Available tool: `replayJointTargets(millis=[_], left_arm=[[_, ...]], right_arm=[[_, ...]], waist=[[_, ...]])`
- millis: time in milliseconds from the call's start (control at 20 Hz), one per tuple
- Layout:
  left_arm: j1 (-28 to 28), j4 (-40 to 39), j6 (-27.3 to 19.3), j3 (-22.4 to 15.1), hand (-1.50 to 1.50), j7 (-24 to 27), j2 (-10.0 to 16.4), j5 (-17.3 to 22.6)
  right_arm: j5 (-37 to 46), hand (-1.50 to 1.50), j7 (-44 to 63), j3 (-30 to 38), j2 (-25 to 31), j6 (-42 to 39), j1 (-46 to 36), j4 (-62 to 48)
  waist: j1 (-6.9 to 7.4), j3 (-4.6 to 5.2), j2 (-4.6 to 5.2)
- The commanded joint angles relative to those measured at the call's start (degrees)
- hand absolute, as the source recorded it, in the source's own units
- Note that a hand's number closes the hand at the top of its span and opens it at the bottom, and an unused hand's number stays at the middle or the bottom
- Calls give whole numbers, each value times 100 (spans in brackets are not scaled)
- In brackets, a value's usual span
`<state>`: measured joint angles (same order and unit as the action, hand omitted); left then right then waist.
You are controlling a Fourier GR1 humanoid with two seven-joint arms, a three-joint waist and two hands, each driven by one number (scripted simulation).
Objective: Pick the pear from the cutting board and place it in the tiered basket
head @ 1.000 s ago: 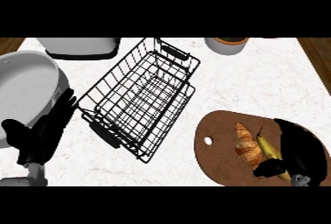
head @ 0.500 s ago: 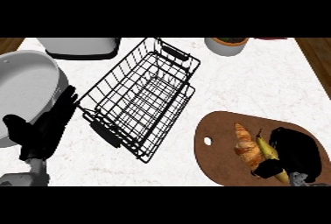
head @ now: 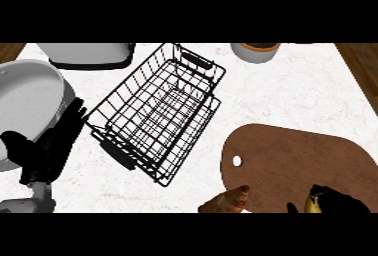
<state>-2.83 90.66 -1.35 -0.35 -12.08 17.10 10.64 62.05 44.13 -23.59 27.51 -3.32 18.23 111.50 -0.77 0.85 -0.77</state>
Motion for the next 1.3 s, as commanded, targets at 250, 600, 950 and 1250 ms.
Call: replayJointTargets(millis=[250, 600, 950, 1250], left_arm=[[29, -13, 104, 163, 0, -16, 62, 69], [54, -107, -58, -128, 0, 152, -237, -249], [-148, -241, 250, 201, 0, 118, 17, 12], [-387, -249, 98, 31, 0, -13, -185, -161]], right_arm=[[1126, 150, -84, -378, -206, 1734, 796, 1730], [1133, 150, -344, -914, -469, 2045, 712, 3338], [1603, 150, 533, -1943, -1180, 290, -557, 3822], [1756, 150, 1439, -2243, -2701, -877, -2856, 2471]], waist=[[-64, -84, 27], [-15, -82, 48], [78, -60, 67], [151, -61, 92]])
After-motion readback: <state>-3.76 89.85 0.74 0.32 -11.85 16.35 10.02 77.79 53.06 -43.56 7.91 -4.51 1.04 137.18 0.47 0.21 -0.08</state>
